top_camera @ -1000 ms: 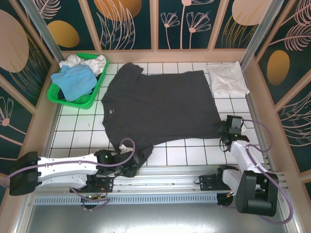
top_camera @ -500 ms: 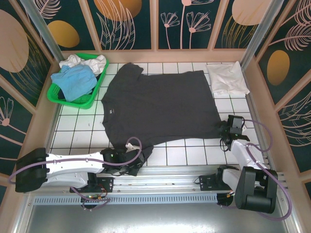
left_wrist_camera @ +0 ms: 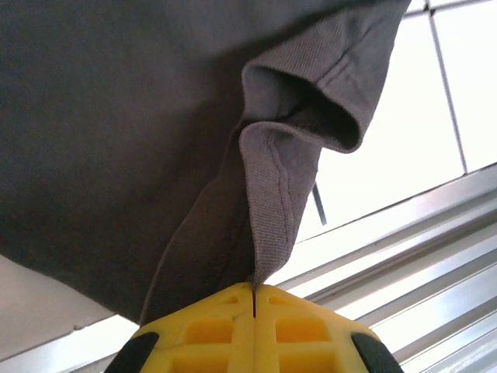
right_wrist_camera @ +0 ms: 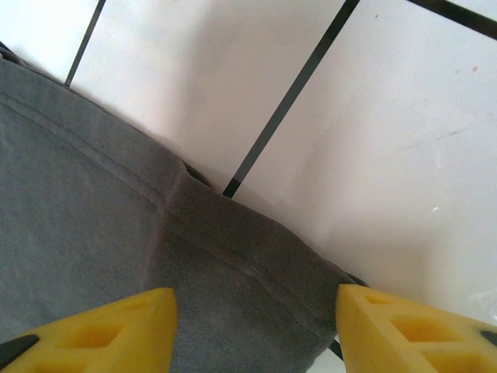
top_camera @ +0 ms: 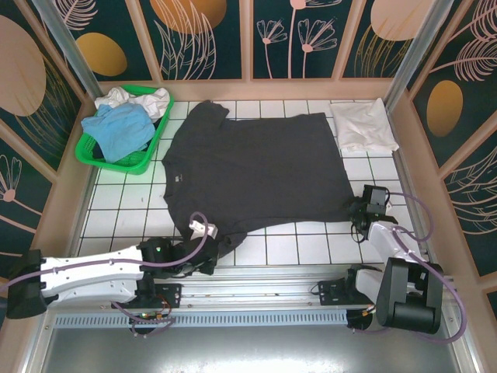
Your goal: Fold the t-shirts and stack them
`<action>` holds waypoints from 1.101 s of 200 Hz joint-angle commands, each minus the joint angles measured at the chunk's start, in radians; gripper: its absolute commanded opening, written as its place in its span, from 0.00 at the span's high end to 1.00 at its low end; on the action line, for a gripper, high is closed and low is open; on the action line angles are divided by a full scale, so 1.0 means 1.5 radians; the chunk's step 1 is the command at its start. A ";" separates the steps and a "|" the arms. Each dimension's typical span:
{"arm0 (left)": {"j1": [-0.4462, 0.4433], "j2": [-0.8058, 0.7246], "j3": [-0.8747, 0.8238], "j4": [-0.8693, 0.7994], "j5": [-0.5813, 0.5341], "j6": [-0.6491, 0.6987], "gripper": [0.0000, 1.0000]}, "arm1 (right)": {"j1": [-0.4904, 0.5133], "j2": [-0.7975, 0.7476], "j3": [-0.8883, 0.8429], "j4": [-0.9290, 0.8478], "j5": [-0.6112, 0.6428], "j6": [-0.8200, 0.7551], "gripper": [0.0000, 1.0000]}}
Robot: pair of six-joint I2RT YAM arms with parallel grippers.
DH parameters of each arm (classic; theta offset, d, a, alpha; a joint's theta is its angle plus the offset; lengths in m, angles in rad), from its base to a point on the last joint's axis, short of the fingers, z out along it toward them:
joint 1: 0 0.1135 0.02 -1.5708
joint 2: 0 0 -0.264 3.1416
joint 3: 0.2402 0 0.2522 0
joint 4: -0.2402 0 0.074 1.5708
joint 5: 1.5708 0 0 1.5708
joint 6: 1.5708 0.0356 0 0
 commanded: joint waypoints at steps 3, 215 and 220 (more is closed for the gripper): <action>-0.004 -0.019 0.027 -0.036 -0.079 0.002 1.00 | -0.005 0.014 0.002 0.008 -0.020 -0.010 0.45; 0.131 -0.096 0.196 0.087 -0.423 0.338 1.00 | 0.017 -0.043 0.147 -0.115 -0.086 -0.044 1.00; 0.150 -0.091 0.196 0.107 -0.397 0.358 1.00 | 0.020 -0.032 0.155 -0.109 -0.087 -0.045 1.00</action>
